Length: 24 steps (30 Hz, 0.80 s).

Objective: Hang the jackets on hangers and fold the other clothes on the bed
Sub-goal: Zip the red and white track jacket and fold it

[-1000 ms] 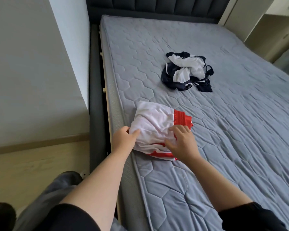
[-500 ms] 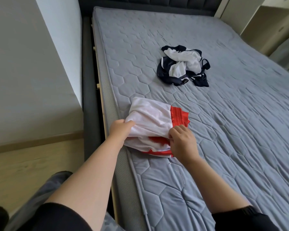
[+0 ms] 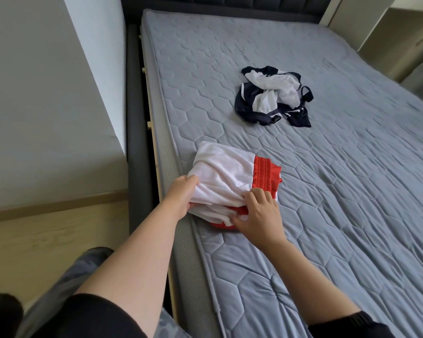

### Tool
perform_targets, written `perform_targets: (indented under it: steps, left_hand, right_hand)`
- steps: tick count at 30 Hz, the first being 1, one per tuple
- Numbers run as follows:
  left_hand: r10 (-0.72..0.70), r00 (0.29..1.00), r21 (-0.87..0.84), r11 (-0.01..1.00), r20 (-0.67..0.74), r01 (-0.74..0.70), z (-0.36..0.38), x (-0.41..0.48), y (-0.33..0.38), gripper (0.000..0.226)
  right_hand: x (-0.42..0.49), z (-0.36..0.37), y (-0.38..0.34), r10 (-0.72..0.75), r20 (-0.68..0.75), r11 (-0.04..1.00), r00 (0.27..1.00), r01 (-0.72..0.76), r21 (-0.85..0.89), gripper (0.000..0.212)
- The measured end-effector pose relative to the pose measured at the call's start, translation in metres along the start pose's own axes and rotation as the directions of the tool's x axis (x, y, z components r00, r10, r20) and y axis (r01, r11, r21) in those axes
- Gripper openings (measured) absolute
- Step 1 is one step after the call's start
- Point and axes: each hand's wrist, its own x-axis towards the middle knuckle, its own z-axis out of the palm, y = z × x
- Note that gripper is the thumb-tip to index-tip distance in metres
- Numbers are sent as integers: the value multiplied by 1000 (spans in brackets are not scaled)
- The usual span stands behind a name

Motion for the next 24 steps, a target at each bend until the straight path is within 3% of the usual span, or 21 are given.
perform_targets:
  steps: [2, 6, 8, 11, 15, 19, 21, 24]
  left_hand:
    - [52, 999, 28, 998, -9, -52, 0, 1, 1, 11]
    - [179, 977, 190, 970, -119, -154, -5, 6, -2, 7]
    - [265, 951, 329, 923, -157, -202, -7, 8, -5, 9]
    - [322, 927, 517, 836, -190, -185, -14, 9, -11, 11]
    - [308, 926, 663, 743, -217, -91, -19, 12, -16, 7]
    - [257, 944, 700, 713, -205, -43, -19, 15, -18, 16]
    - [223, 952, 668, 744, -211, -26, -20, 16, -17, 15]
    - [278, 927, 572, 815, -253, -89, -18, 16, -15, 11]
  right_hand:
    - [6, -3, -3, -46, -15, 998, 999, 45, -45, 28]
    - [16, -9, 0, -145, -214, 989, 966, 134, -65, 28]
    - [12, -6, -1, -176, -245, 983, 953, 159, -88, 24]
    - [-6, 7, -4, -228, -117, 973, 967, 223, -56, 19]
    - [-20, 14, -3, -208, 15, 978, 978, 208, -22, 49]
    - [-9, 13, -10, -201, -4, 971, 980, 199, -131, 40]
    - [2, 10, -10, -227, -38, 967, 973, 221, -127, 34]
    - [21, 5, -9, -265, -150, 961, 952, 248, -124, 29]
